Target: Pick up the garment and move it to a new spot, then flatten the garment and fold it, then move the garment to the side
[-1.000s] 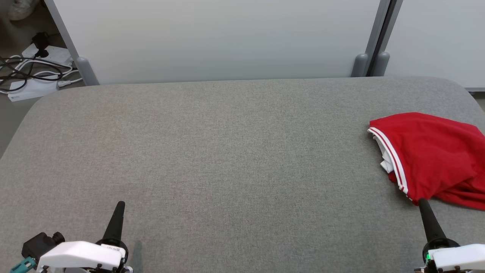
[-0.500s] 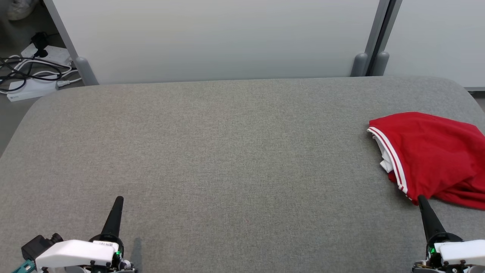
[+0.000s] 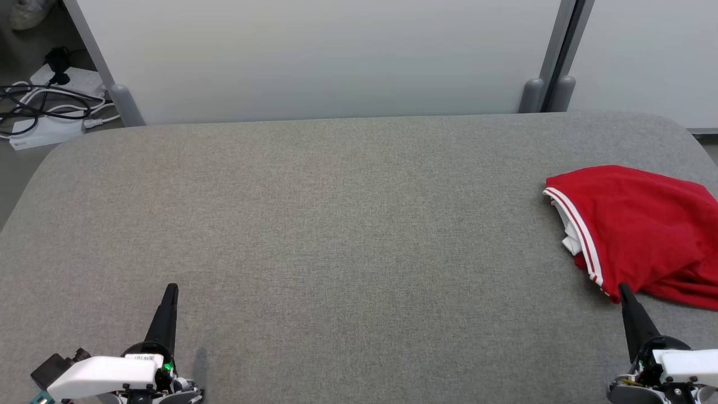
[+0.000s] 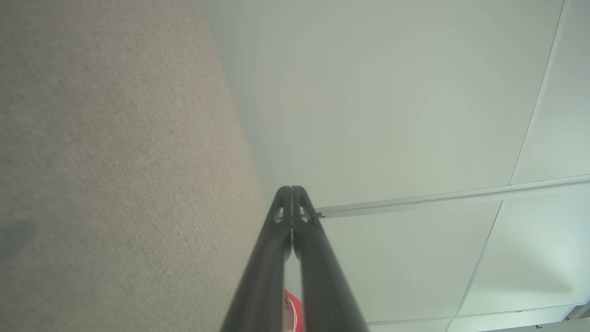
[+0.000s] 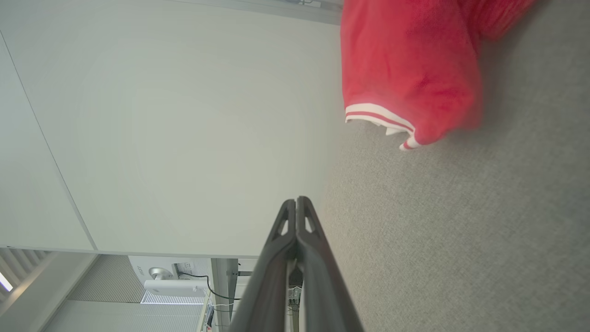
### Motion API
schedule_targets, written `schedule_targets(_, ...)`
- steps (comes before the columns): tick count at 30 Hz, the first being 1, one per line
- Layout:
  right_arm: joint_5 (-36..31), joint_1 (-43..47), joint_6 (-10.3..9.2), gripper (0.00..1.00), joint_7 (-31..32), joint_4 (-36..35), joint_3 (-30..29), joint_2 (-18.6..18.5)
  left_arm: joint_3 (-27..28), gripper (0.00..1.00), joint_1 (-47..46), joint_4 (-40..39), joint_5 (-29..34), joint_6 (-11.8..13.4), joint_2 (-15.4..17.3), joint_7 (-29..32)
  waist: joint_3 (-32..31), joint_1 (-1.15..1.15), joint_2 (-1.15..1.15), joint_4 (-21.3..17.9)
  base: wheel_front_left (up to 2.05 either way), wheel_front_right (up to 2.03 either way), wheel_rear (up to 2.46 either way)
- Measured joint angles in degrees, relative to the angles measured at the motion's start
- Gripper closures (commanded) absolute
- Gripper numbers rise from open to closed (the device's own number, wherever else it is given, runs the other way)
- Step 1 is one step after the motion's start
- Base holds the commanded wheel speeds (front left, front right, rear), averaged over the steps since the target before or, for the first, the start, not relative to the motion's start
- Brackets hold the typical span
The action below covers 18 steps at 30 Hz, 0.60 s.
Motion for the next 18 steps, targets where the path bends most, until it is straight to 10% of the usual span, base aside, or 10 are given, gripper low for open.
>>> schedule_targets(18,6.0,-1.4,0.0,1.0,1.1,1.6,-0.8,0.1,2.6,1.0,-0.9,1.4,-3.8,-2.4,-2.4,1.4,0.0,0.0,0.0,-0.1,0.0,0.0,0.0)
